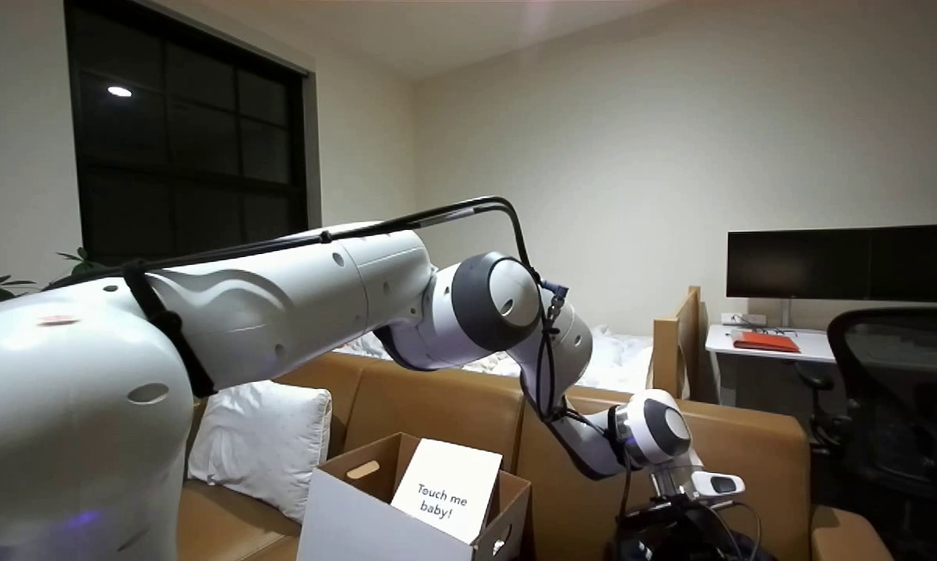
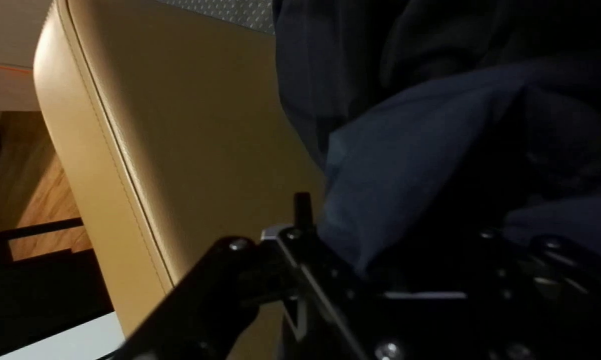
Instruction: Put the jersey in the box
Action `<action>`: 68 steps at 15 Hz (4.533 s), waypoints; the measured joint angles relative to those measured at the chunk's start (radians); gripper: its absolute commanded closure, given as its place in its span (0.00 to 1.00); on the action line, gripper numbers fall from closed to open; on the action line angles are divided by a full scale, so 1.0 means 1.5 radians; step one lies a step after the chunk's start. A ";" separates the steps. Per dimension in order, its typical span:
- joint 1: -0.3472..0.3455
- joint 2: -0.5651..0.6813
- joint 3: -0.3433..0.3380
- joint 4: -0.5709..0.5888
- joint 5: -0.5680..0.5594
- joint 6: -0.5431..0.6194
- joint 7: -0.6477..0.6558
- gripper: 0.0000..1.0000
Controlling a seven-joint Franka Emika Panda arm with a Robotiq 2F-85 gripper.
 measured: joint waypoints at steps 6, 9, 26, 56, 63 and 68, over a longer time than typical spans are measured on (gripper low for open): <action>-0.002 -0.005 0.000 0.011 0.000 0.000 0.012 1.00; 0.003 -0.027 0.001 -0.004 0.000 0.000 0.012 0.99; 0.161 -0.399 -0.031 -0.071 -0.037 0.131 0.170 0.99; 0.230 -0.391 -0.056 0.492 -0.084 -0.207 0.611 0.98; 0.231 -0.384 -0.042 0.499 -0.085 -0.183 0.689 0.99; 0.242 -0.410 -0.041 0.506 -0.086 -0.167 0.830 0.99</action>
